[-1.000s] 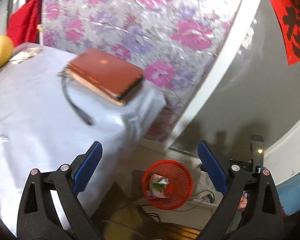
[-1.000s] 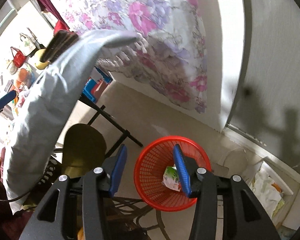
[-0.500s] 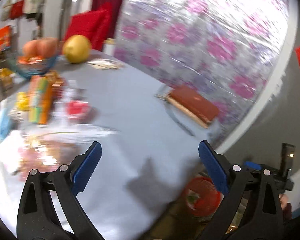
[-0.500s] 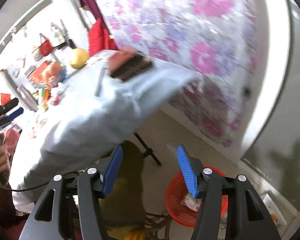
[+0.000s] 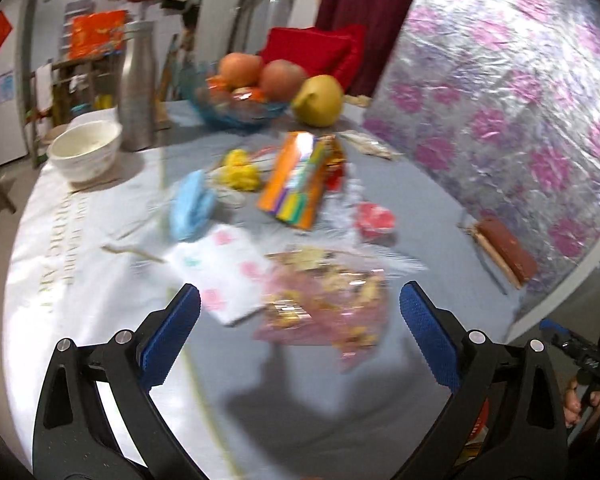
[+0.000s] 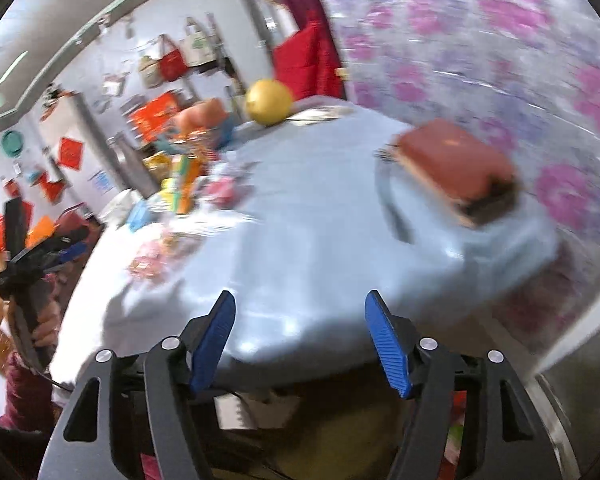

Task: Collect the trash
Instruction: 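Move both open tools back over the table, then grasp the pink candy wrapper bag with the right tool while the left tool grasps the white tissue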

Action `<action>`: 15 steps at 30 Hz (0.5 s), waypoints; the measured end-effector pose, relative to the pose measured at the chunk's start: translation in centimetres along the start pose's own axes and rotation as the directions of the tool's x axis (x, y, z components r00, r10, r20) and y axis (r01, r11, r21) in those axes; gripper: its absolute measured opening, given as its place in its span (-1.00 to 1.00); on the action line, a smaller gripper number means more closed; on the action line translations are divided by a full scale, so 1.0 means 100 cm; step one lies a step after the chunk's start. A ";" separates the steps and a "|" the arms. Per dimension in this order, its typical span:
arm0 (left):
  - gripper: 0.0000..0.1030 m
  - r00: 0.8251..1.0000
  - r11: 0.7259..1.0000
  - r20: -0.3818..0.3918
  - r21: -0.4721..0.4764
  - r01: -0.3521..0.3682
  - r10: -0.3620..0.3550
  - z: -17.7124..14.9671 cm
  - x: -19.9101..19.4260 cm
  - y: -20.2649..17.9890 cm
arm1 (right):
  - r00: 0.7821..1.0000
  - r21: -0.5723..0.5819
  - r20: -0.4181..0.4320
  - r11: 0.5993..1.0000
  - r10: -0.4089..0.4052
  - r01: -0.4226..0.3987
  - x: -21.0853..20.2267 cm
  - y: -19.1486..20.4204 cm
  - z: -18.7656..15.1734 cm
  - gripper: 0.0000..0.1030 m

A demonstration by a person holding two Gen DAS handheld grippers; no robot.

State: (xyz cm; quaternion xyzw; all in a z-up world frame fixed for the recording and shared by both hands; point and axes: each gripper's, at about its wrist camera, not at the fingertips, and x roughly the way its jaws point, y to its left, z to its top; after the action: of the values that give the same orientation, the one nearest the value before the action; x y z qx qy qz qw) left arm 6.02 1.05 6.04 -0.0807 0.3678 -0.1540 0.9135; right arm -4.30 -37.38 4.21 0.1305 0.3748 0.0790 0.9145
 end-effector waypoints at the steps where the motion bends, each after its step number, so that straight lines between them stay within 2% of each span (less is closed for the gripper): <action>1: 0.87 1.000 1.000 -0.007 -0.007 -0.009 0.009 0.000 0.002 0.007 | 1.000 -0.015 -0.008 0.999 0.030 -0.030 0.009 0.014 0.006 0.31; 9: 0.87 0.999 0.998 -0.035 -0.060 -0.027 0.025 -0.003 0.010 0.051 | 0.985 -0.123 -0.088 0.980 0.146 -0.157 0.072 0.100 0.030 0.31; 15: 0.87 0.998 0.996 -0.048 -0.080 -0.047 0.043 0.003 0.014 0.076 | 0.971 -0.126 -0.145 0.970 0.188 -0.206 0.113 0.128 0.042 0.31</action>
State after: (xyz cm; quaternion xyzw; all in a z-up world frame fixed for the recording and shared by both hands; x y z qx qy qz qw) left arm 8.88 7.74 3.42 -0.1057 0.3965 -0.1203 0.9040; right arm 6.06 -23.23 3.34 0.0972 0.4134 0.2042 0.8820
